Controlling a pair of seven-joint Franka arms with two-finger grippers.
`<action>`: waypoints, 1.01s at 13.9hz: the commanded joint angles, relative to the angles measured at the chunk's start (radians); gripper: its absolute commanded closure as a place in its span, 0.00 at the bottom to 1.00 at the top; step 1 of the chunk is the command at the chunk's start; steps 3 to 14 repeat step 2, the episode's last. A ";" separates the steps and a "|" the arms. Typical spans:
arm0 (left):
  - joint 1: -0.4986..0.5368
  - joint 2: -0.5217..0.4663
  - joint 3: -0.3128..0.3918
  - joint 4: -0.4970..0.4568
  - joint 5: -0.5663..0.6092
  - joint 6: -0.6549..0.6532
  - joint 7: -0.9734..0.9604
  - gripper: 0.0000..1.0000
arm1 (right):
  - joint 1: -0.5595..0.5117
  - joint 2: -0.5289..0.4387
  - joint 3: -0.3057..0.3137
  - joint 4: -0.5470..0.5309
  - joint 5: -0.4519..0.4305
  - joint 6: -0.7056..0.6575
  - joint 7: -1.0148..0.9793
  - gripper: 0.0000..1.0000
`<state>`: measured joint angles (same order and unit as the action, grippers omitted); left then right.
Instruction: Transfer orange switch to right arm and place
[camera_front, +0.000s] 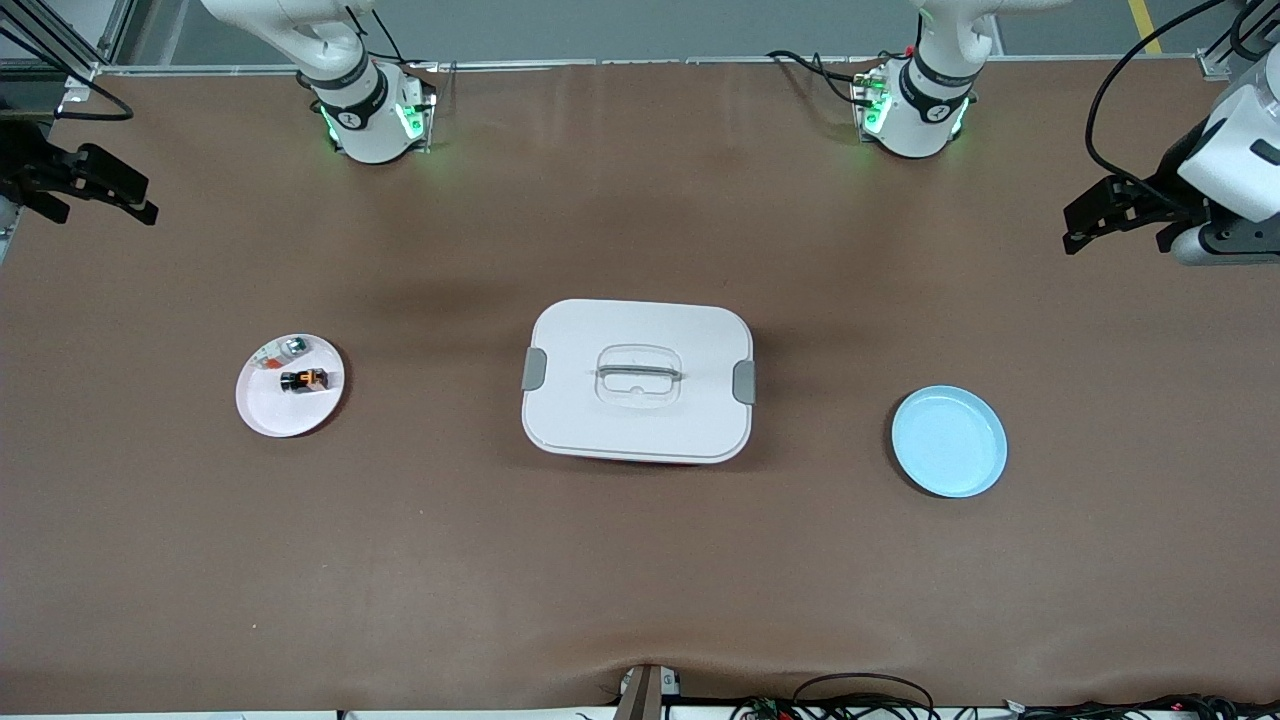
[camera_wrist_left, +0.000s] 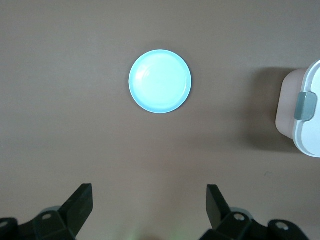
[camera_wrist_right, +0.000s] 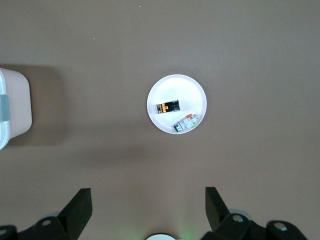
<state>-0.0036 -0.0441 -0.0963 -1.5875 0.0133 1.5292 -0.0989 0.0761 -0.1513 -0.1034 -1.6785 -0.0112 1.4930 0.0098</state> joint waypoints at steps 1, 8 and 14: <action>0.007 -0.007 -0.003 0.012 0.000 -0.006 0.010 0.00 | 0.007 0.015 -0.009 0.025 0.014 -0.022 0.019 0.00; 0.005 -0.007 -0.003 0.012 0.000 -0.006 0.008 0.00 | 0.002 0.024 -0.012 0.043 0.013 -0.023 0.016 0.00; 0.005 -0.007 -0.003 0.012 0.000 -0.006 0.008 0.00 | 0.002 0.024 -0.012 0.043 0.013 -0.023 0.016 0.00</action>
